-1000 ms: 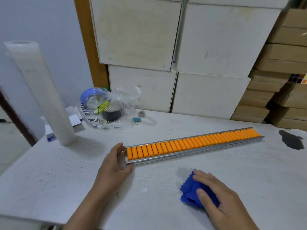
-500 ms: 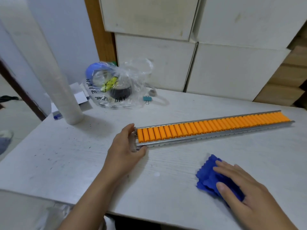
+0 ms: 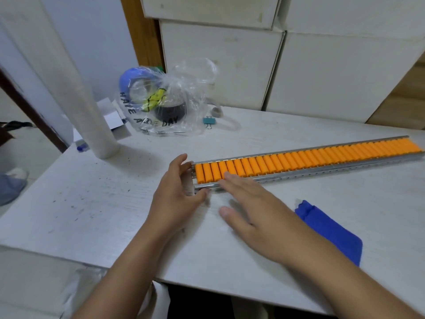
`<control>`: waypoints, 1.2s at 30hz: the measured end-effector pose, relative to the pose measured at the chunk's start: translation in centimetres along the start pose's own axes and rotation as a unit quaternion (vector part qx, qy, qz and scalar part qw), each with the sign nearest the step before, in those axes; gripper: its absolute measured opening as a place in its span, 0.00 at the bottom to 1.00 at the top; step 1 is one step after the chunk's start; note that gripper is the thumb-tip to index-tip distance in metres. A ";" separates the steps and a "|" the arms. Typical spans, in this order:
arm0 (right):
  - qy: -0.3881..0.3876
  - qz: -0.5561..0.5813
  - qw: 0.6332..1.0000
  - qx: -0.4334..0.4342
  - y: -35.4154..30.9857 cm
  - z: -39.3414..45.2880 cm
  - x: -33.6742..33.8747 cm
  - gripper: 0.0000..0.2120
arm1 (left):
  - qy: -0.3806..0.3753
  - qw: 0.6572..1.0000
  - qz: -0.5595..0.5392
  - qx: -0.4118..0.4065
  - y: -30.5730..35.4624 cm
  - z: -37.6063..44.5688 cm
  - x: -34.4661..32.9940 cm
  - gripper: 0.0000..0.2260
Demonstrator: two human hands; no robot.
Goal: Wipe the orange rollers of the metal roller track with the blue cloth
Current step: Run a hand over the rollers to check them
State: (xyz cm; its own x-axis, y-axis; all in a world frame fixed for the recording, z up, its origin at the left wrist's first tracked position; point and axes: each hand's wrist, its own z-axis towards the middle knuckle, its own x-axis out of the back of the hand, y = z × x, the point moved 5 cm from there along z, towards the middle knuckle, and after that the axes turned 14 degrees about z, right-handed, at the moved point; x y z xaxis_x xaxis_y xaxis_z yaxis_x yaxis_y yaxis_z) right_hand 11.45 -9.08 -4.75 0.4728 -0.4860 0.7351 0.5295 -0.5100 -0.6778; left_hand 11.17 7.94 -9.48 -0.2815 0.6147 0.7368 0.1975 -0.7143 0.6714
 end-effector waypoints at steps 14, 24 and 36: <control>-0.026 -0.096 0.994 0.035 0.6 5.5 -2.3 0.38 | -0.017 0.999 -0.035 0.013 -0.4 0.2 -0.2 0.44; 0.007 -0.147 0.989 0.001 4.6 3.3 1.2 0.33 | -0.004 1.000 -0.006 0.002 -0.2 0.2 -0.2 0.41; 0.088 -0.162 0.980 -0.071 12.2 -1.0 7.5 0.32 | -0.009 1.000 0.008 -0.006 0.0 0.1 -0.1 0.40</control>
State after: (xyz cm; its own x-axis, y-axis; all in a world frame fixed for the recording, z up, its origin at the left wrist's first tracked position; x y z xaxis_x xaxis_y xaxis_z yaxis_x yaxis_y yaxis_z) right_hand 20.74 -19.64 -7.51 0.1600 -0.3901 0.9067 0.5219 -0.7462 -0.4132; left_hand 11.26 7.91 -9.56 -0.2604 0.6089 0.7492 0.1913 -0.7281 0.6582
